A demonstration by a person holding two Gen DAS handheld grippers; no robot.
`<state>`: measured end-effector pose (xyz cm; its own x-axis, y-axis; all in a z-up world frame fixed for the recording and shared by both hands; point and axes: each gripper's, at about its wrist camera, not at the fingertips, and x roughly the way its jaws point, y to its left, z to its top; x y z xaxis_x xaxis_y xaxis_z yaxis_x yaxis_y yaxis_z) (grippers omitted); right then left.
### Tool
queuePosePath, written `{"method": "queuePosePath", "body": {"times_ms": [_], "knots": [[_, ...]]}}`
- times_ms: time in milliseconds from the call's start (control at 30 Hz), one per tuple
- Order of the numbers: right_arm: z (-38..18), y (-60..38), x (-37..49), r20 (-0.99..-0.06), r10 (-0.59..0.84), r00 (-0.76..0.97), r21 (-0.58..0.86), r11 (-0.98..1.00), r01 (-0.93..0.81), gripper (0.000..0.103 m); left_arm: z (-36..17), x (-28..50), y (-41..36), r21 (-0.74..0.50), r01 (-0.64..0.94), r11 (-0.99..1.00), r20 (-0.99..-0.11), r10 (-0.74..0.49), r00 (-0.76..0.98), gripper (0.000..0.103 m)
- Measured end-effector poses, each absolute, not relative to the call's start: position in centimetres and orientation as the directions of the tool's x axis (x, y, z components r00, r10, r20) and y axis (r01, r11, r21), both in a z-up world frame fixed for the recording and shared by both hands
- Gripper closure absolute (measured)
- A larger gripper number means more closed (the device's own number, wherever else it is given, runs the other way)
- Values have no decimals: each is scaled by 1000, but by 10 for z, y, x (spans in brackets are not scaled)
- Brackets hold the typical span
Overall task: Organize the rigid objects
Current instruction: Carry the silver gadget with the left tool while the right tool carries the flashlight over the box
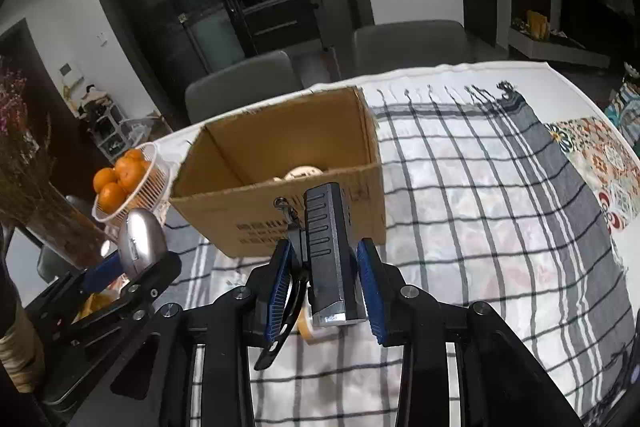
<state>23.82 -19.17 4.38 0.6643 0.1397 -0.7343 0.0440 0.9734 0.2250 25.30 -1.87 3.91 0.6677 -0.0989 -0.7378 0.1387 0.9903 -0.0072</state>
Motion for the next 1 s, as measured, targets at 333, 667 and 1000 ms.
{"method": "queuePosePath", "body": {"times_ms": [333,667,1000], "knots": [[63,-185,256,-706,175,686,246,969,6,68,56,275,-17,-9,160,987,-717,-117,687,49],[70,-179,290,-706,181,684,235,972,-15,68,60,309,-13,11,163,987,-716,-106,690,49],[69,-179,330,-716,192,671,236,971,-26,68,59,349,-15,35,172,984,-732,-92,675,49]]}}
